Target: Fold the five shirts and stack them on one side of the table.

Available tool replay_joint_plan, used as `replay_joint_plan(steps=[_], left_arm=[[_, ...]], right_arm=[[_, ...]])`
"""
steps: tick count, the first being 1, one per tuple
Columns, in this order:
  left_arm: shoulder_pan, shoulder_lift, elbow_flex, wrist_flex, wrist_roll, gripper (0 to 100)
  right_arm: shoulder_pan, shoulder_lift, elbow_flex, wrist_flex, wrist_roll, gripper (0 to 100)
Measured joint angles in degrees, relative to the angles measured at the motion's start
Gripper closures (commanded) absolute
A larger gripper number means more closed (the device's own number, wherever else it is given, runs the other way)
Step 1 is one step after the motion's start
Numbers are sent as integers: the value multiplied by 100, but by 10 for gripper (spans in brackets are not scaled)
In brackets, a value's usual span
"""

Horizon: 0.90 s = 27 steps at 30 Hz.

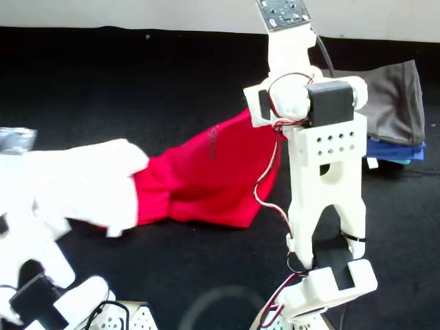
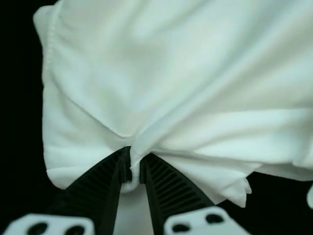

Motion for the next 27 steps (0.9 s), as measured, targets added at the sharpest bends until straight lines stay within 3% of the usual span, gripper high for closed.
replay_joint_plan(steps=[7,16,19,22,27], left_arm=[[-1187,0,-1081,0,-18,992],[-1495,0,-1196,-369,193,987],[-1486,0,-1196,-334,607,897],[-1257,0,-1371,149,747,771],[-668,0,-2409,1626,1565,776]], right_arm=[[0,0,0,0,0,992],[0,70,0,0,0,992],[0,70,0,0,0,992],[0,88,0,0,0,992],[0,97,0,0,0,992]])
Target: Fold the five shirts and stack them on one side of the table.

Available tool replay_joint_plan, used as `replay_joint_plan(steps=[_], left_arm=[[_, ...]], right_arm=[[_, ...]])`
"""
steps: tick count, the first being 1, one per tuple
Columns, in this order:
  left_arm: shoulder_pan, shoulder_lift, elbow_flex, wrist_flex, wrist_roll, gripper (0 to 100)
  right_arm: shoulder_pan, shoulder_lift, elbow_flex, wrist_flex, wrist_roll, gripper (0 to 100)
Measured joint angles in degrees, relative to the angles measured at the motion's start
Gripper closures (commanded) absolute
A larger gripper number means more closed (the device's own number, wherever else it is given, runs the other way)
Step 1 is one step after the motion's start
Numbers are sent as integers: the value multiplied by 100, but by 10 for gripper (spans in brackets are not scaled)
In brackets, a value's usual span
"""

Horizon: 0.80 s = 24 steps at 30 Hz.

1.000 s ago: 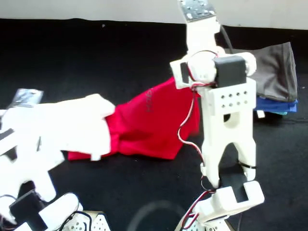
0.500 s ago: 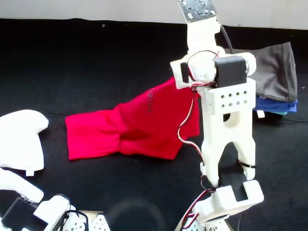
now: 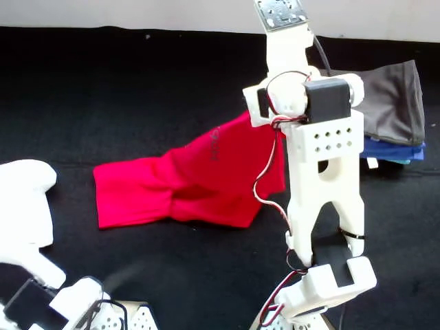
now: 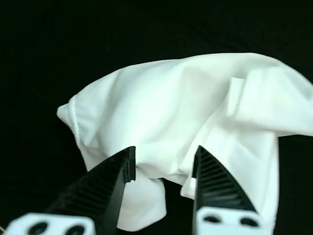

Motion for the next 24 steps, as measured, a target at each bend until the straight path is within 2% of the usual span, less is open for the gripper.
replay_joint_plan(steps=[3,7,10,12,15,18,24], left_arm=[[563,0,-844,1090,255,776],[1723,0,-1459,2453,308,776],[2620,0,-1495,2892,308,776],[2954,0,-1495,2963,308,776],[3051,0,-1468,2989,308,776],[2901,0,-1442,3086,308,776],[1767,0,-1415,3244,308,776]], right_arm=[[0,0,0,0,35,992],[0,44,9,0,360,991],[26,220,211,-193,527,985],[44,378,378,-316,545,938],[44,642,519,-387,545,841],[44,835,527,-387,545,818],[-246,862,527,-387,510,818]])
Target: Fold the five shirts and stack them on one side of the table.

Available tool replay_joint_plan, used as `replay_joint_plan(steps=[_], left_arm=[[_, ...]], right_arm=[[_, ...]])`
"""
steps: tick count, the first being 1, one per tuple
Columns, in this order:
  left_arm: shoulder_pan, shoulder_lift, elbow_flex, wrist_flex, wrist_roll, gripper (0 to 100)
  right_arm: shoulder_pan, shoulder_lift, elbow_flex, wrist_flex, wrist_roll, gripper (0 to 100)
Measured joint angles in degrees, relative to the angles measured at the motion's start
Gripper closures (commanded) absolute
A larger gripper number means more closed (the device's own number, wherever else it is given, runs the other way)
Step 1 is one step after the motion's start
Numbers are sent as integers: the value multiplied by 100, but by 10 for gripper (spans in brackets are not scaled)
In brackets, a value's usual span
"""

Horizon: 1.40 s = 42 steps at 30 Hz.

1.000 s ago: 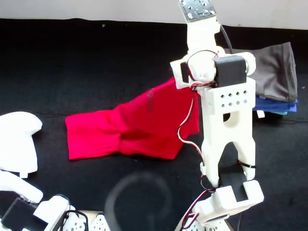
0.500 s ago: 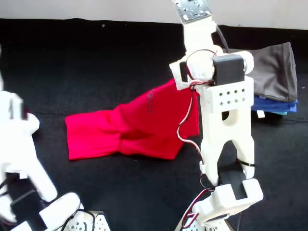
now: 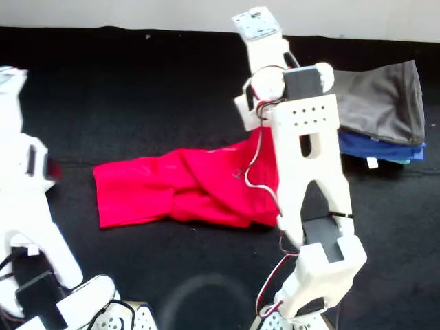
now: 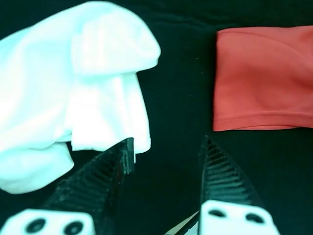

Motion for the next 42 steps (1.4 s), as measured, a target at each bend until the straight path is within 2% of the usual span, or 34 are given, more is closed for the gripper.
replay_joint_plan(steps=[9,15,21,29,35,42], left_arm=[[-1943,0,9,0,-97,776],[-2927,97,9,-185,-607,776],[-3956,1301,0,-686,-870,776],[-4448,2778,-1125,-563,-870,776],[-4448,2980,-1890,-141,-870,776],[-4448,2980,-1987,-88,-870,776]], right_arm=[[-1705,53,149,-457,-1231,818],[-2743,527,1196,-1433,-1398,818],[-3534,1178,1600,-2040,-1574,818],[-4105,1873,1644,-2523,-2145,818],[-4325,2198,1477,-2716,-2189,818],[-4765,3068,281,-2752,-2189,818]])
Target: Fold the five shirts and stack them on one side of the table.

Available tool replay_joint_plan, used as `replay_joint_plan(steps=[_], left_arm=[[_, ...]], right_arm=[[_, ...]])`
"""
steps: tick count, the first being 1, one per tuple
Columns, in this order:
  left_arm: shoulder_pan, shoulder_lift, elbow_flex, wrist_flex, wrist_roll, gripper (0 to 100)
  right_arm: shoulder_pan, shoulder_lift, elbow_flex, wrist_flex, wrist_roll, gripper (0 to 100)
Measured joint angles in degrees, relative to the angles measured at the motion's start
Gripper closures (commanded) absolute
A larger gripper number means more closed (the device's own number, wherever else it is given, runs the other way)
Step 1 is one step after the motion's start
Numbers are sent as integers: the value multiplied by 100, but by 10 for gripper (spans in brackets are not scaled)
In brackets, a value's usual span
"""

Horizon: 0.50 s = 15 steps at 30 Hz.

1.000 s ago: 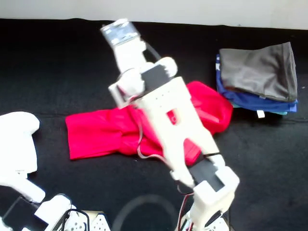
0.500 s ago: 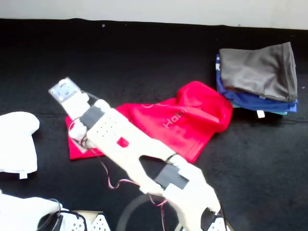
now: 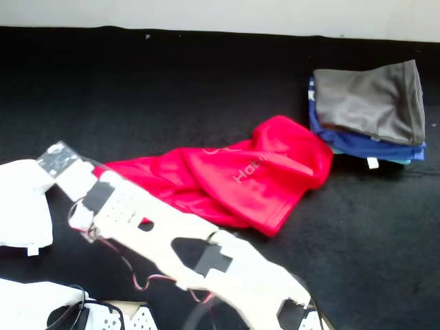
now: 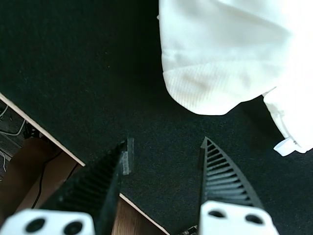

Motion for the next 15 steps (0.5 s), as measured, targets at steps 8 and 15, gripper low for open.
replay_joint_plan(steps=[8,15], left_arm=[[0,0,0,0,0,776],[0,0,0,0,0,776]], right_arm=[[-62,1380,-1758,457,0,818],[105,2057,-2875,1275,9,822]])
